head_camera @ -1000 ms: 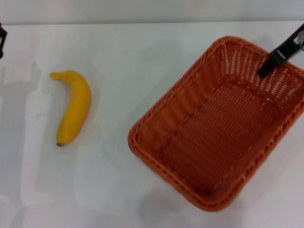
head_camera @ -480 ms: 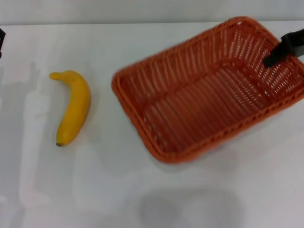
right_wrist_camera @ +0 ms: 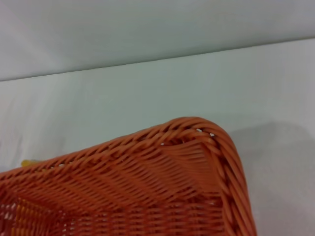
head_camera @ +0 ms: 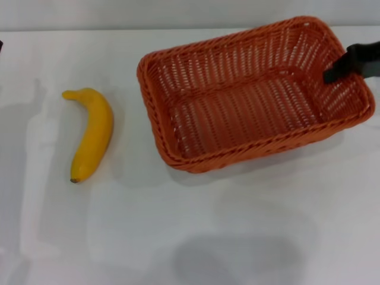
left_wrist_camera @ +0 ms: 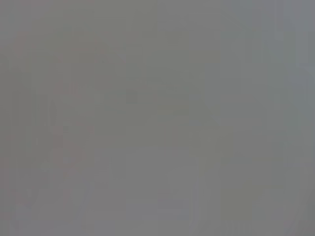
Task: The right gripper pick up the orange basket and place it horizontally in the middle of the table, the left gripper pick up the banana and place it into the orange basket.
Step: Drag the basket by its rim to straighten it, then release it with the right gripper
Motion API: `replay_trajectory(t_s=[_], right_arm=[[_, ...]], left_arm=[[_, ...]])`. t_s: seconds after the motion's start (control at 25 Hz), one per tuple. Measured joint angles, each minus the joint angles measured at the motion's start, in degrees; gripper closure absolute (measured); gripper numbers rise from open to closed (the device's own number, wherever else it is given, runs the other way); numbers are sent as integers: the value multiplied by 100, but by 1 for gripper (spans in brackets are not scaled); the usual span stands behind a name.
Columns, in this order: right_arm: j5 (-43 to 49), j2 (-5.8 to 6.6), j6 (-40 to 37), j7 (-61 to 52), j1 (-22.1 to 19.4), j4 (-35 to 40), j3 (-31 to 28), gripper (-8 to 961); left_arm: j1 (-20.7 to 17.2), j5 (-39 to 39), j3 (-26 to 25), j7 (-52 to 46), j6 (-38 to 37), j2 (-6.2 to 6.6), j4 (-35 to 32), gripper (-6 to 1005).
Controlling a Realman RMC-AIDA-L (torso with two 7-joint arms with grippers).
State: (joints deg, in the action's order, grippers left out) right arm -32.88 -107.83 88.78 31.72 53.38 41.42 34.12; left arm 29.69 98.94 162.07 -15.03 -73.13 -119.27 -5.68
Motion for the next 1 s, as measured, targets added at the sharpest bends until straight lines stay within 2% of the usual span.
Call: replay_trajectory(t_s=[0.24,0.68,0.88,1.0], right_arm=[[-33,-290,-213,-165,-179,90,-47,823],[-430,-637,-534,-436,-582,292,4,824],[-441,-683,-577,-469,-617,302,4,765],[-561,-725,-581,-546,-652,301,-8,686]], left_arm=[[-33,-7,26,0,0,0,85,113],[-102,-16,34,0,-4,1,226,113],[-104,-17,24,0,-69,0,226,113],[-104,-16,20,0,-126,0,225,113]])
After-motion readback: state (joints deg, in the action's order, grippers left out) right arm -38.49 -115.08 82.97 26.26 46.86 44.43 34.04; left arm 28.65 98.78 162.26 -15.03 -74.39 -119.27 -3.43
